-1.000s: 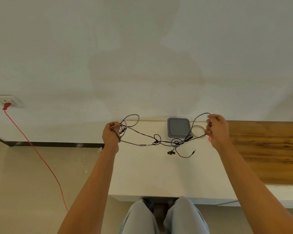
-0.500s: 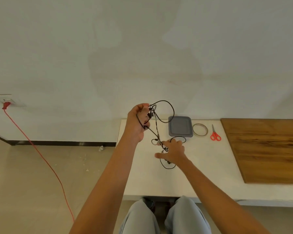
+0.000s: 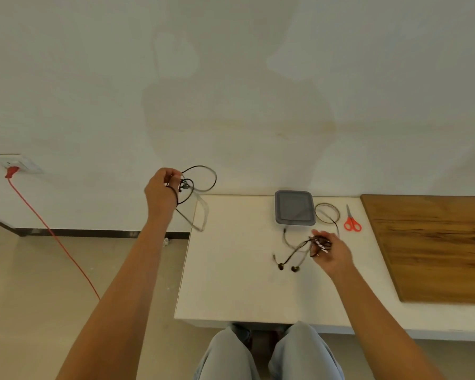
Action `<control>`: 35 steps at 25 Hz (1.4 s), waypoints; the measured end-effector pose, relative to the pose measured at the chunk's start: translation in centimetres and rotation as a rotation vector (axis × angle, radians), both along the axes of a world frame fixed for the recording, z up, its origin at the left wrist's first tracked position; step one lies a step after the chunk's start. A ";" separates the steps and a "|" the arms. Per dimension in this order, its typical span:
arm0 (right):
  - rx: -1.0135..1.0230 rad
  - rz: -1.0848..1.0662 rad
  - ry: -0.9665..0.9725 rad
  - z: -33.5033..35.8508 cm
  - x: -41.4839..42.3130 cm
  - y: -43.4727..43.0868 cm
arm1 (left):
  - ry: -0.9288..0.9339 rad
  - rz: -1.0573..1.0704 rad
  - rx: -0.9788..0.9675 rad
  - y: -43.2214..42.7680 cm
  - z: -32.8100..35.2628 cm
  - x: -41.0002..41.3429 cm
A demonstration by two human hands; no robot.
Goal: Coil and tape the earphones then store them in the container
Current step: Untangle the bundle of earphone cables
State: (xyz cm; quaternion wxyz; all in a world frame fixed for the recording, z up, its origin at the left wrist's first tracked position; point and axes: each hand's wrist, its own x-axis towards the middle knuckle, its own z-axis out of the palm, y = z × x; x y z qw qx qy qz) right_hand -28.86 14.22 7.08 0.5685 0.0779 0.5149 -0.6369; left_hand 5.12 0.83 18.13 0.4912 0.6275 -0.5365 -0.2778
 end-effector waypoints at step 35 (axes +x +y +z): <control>-0.237 0.940 1.125 15.6 6.1 2.9 | -0.133 -0.795 0.258 10.4 1.5 -7.9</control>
